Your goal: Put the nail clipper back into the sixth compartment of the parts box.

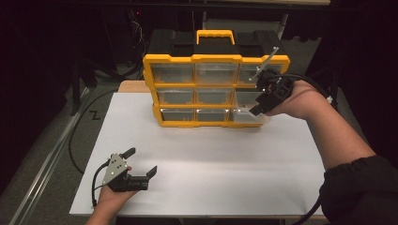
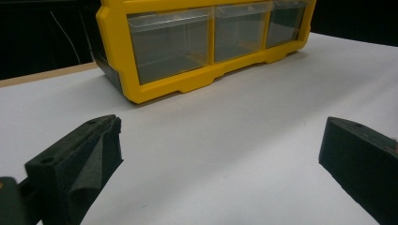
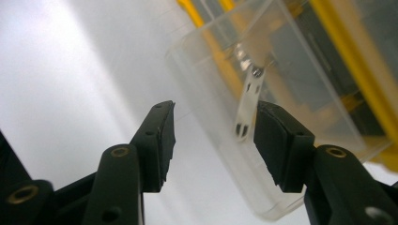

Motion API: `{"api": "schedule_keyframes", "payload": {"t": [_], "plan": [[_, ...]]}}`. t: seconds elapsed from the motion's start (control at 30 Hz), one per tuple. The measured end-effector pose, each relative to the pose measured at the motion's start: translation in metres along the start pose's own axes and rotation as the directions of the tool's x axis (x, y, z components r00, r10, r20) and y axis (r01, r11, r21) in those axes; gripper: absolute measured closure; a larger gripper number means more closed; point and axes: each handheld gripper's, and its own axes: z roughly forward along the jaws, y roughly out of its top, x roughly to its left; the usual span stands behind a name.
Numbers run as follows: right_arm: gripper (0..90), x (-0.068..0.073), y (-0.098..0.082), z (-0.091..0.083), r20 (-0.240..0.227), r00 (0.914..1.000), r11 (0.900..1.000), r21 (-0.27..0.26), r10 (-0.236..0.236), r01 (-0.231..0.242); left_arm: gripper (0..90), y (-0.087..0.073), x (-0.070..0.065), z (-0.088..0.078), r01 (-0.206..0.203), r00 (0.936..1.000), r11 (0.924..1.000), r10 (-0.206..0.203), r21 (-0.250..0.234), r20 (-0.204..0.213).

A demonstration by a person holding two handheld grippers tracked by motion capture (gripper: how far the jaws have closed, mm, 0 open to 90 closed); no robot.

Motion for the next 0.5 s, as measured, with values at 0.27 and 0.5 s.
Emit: {"api": "schedule_keyframes", "payload": {"t": [0.27,0.5], "plan": [[45.9,0.015,-0.021,-0.001,-0.015,0.9998,1.000,0.000,0.010,-0.010,0.4,0.000,-0.001,0.001,-0.005,1.0000,1.0000,0.005,0.001,0.006],[40.8,0.024,-0.038,0.004,-0.021,0.9992,0.999,0.005,0.035,-0.035,0.4,0.000,-0.001,0.001,-0.005,1.0000,1.0000,0.005,0.003,0.005]]}}
